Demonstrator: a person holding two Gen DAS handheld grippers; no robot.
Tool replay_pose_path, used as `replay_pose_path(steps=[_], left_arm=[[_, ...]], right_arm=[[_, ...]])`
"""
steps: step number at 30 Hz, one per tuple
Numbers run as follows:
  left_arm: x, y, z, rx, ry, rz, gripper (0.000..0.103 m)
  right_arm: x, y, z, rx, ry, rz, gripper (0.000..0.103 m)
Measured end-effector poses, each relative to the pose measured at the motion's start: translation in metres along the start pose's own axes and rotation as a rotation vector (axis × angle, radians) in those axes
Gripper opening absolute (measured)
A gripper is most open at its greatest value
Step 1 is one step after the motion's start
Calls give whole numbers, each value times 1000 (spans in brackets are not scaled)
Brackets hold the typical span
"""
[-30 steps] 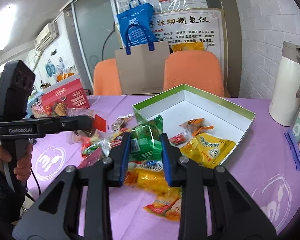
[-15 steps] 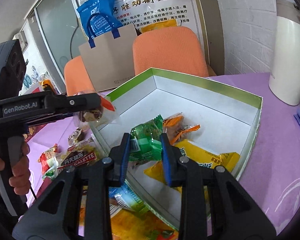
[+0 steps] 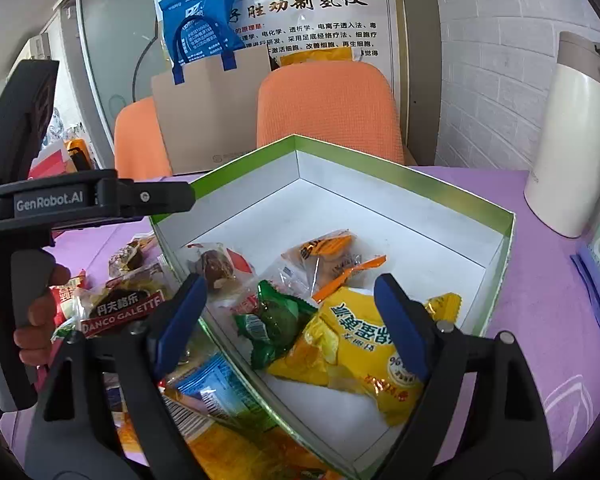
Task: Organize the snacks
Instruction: 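Lower both held snacks into the green box and open both grippers, then move both grippers to the yellow corn-shaped bag and close on it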
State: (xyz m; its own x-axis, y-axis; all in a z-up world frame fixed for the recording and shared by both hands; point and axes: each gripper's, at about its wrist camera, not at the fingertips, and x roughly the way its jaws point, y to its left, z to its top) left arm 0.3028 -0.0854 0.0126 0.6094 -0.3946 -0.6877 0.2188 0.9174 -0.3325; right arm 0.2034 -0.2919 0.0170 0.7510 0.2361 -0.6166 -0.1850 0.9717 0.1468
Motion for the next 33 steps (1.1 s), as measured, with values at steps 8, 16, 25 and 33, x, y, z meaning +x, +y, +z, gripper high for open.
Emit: replay_pose_path(steps=[8, 16, 25, 33], left_arm=[[-72, -6, -16, 15, -62, -14, 89], [-131, -4, -69, 69, -58, 8, 89], [-151, 23, -140, 40, -21, 38, 89], [-148, 37, -166, 22, 21, 12, 89]], right_arm=[[-77, 9, 1, 7, -106, 38, 93], [-125, 25, -34, -15, -117, 96, 93], [-98, 42, -70, -49, 14, 130, 93], [-50, 54, -73, -83, 89, 134, 91]])
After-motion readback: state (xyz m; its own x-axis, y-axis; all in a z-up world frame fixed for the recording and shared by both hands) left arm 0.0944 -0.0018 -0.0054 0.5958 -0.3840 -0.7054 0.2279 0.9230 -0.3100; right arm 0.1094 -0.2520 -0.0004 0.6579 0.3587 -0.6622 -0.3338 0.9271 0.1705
